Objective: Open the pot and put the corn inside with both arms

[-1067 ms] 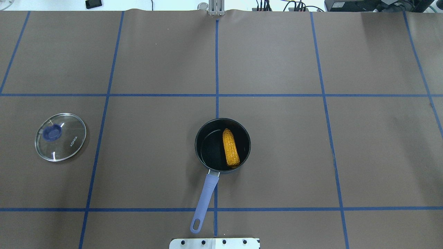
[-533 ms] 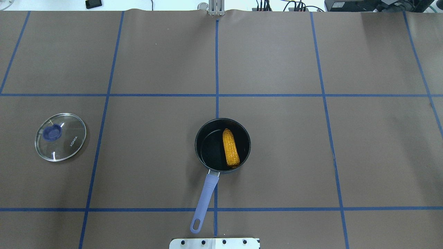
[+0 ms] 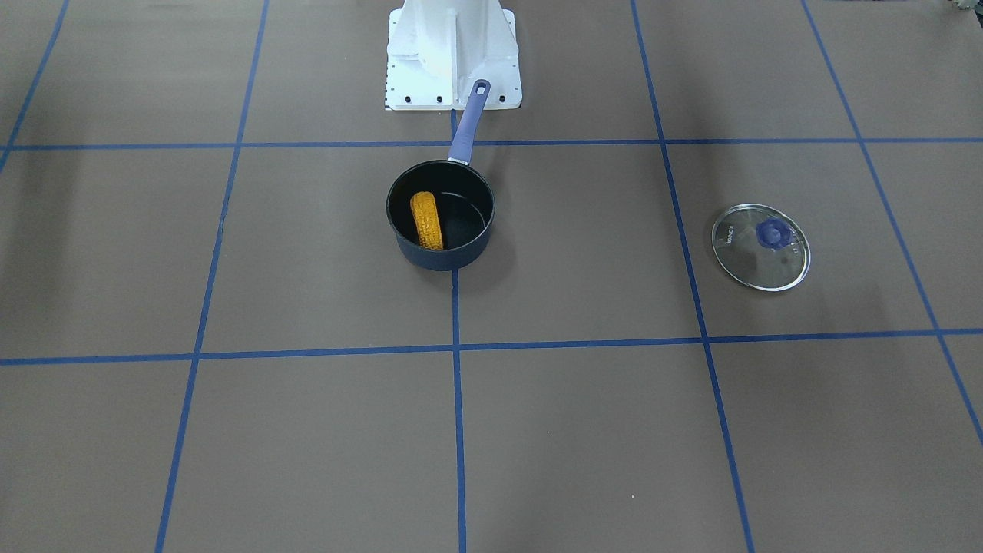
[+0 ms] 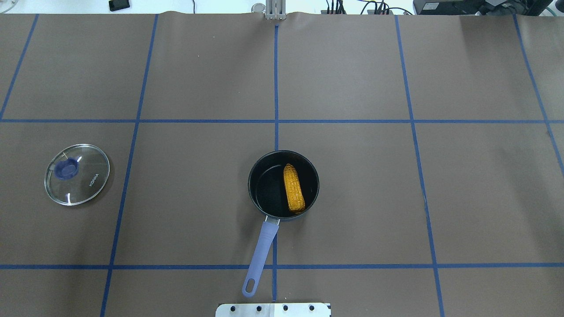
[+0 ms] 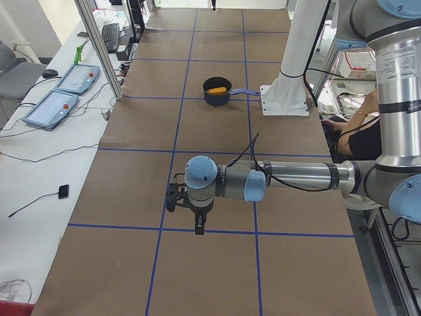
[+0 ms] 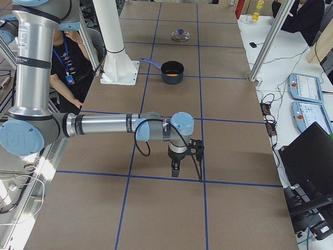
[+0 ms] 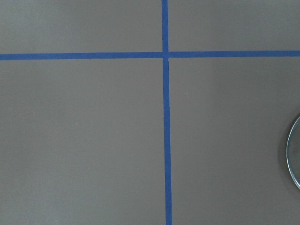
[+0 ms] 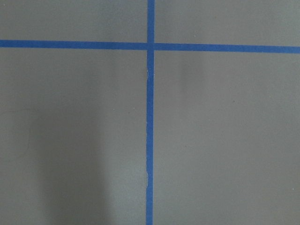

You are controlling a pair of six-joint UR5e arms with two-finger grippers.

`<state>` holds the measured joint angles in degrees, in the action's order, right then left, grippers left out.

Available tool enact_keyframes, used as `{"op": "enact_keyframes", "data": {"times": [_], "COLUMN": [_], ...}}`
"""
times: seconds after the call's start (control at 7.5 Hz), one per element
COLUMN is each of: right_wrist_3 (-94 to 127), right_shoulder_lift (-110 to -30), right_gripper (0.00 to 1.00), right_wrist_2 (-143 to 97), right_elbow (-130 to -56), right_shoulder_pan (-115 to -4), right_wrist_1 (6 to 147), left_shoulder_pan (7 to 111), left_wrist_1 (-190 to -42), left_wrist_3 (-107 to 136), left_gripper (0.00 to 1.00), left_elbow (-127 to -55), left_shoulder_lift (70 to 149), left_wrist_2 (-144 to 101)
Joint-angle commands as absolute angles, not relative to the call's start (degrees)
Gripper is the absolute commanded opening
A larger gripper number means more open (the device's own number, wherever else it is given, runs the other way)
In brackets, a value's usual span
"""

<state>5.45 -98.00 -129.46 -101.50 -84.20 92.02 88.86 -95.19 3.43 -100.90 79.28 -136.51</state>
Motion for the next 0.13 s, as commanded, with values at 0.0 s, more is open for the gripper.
{"op": "enact_keyframes", "data": {"times": [0.0], "right_wrist_3": [5.45], "right_shoulder_lift": [-98.00], "right_gripper": [1.00], "right_wrist_2": [-129.55], "right_elbow": [-101.51], "right_shoulder_pan": [-84.20], "right_wrist_1": [92.02], "left_shoulder_pan": [88.86], "left_wrist_1": [-95.19], "left_wrist_3": [3.43], "left_gripper": [0.98], "left_elbow": [-100.90], "left_shoulder_lift": [79.28], "left_wrist_2": [-136.41]}}
